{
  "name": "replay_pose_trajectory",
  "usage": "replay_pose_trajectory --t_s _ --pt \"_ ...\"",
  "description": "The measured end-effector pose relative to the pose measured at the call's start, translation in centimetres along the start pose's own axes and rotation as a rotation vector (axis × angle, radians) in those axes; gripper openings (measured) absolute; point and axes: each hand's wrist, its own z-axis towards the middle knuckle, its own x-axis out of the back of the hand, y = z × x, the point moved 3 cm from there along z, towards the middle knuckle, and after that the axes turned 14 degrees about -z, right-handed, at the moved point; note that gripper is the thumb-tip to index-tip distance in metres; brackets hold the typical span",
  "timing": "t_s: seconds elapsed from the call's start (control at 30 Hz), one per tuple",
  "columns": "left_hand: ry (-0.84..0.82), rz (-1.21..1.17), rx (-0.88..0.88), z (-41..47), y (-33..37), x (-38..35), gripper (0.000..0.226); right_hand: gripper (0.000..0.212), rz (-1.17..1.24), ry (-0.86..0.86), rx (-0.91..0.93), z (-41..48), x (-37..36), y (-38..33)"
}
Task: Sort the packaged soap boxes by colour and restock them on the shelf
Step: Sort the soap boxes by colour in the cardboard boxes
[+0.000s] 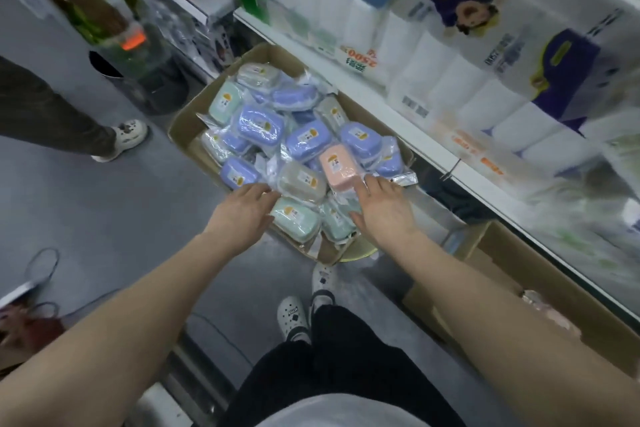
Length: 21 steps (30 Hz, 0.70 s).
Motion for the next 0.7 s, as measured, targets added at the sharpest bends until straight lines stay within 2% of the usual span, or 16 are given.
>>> replay_pose_trajectory --t_s 0.13,0.27,0.43,0.6,0.7 --pt "-0.007 -0.008 0.01 3.4 -2.0 -0.6 0.042 0.067 0.014 -0.042 0.007 4.9 -1.3 -0.1" --pt "-0.048 -0.057 0.039 7.0 -3.7 -2.0 0.05 0.066 0.032 -0.113 0.012 9.6 -3.2 0.1" --pt "-0.184 -0.046 0.015 10.9 -5.3 -4.2 0.058 0.071 0.065 -0.211 -0.002 13.6 -5.7 -0.5" --pt "-0.345 0.025 -0.051 14.7 -6.2 -6.3 0.073 0.088 0.104 -0.352 -0.089 15.7 -8.1 -1.8" --pt "-0.428 0.096 -0.119 16.5 -6.7 -7.3 0.084 0.098 0.109 -0.381 -0.138 16.3 -8.8 -2.3"
